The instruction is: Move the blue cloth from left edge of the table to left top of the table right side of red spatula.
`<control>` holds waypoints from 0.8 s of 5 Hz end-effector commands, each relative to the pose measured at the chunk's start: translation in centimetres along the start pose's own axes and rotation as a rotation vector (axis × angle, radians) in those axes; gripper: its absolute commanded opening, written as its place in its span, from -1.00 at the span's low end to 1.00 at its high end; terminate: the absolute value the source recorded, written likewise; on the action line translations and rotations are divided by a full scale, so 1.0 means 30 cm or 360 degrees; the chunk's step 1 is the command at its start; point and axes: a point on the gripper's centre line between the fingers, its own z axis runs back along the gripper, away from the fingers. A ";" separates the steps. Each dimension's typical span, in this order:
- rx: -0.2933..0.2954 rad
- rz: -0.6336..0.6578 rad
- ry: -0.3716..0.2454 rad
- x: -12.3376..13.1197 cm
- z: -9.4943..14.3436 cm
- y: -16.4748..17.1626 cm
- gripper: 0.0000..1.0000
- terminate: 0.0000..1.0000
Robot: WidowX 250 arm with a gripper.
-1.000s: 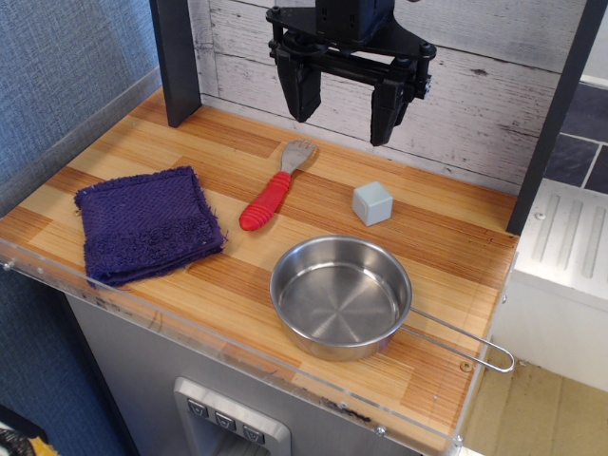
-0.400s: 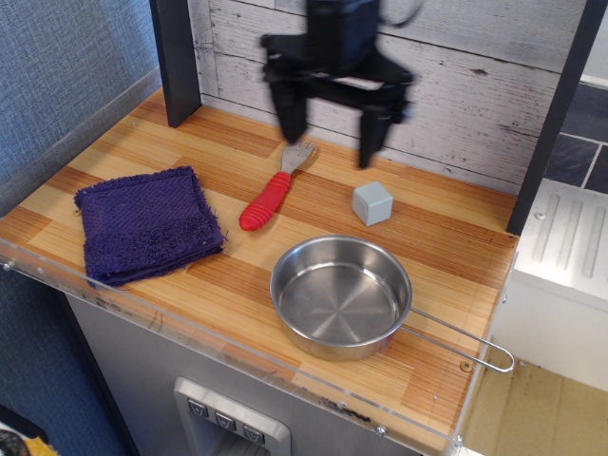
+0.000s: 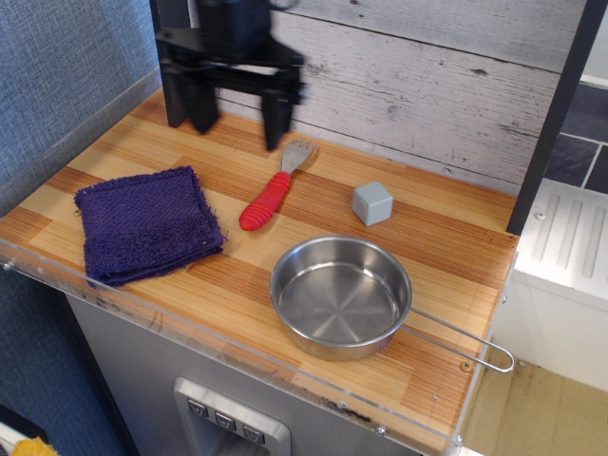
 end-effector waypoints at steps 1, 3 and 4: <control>0.0054 0.0142 0.0038 -0.075 -0.097 0.146 1.00 -1.00; 0.0073 0.0246 0.0183 -0.159 -0.250 0.202 1.00 -1.00; 0.0085 0.0246 0.0244 -0.184 -0.330 0.181 1.00 -1.00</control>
